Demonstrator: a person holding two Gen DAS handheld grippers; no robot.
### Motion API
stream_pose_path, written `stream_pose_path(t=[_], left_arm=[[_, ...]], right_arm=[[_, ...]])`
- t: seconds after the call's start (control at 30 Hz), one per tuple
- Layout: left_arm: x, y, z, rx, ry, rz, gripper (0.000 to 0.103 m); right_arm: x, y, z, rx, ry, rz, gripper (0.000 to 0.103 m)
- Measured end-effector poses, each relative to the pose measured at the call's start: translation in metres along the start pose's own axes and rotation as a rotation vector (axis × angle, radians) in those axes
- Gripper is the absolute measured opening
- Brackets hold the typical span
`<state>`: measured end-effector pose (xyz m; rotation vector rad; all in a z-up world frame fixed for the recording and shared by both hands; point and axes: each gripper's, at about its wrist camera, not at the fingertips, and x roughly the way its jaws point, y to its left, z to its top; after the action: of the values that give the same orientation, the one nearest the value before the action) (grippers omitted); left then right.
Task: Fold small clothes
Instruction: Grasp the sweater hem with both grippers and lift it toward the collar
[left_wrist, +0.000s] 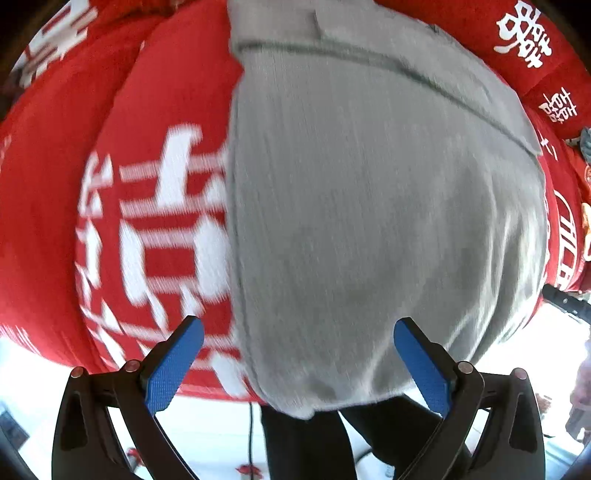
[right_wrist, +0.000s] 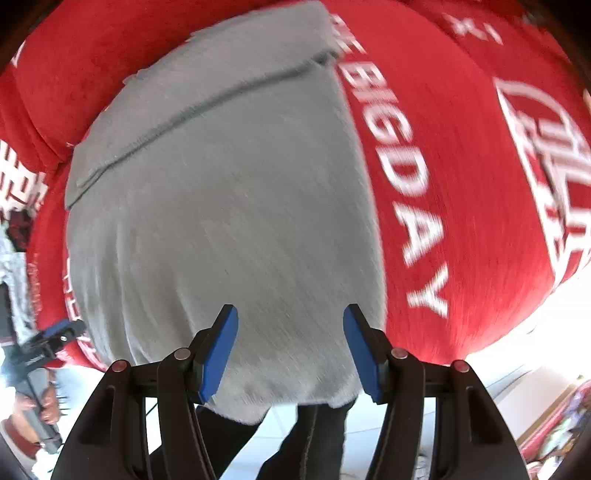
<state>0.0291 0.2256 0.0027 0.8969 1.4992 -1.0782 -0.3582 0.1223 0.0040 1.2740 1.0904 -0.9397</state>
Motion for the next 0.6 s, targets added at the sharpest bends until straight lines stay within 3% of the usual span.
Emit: stream_pose_path(t=[0.1, 0.2, 0.3, 0.47, 0.6], left_arm=[[0.011, -0.002, -0.024, -0.024, 0.015, -0.025, 0.103], [0.024, 0.0, -0.044, -0.066, 0.025, -0.037, 0.103], [0.037, 0.012, -0.058, -0.118, 0.048, -0.054, 0.103], [0.058, 0.029, -0.074, -0.204, 0.065, -0.078, 0.103], [0.058, 0.031, -0.08, -0.224, 0.046, -0.084, 0.099]], right_arm=[[0.006, -0.025, -0.02, 0.023, 0.03, 0.068, 0.063], [0.024, -0.047, -0.042, 0.038, 0.114, 0.165, 0.063], [0.047, -0.058, -0.059, 0.017, 0.181, 0.168, 0.063], [0.079, -0.064, -0.069, -0.011, 0.213, 0.188, 0.063], [0.094, -0.064, -0.073, 0.021, 0.226, 0.279, 0.062]])
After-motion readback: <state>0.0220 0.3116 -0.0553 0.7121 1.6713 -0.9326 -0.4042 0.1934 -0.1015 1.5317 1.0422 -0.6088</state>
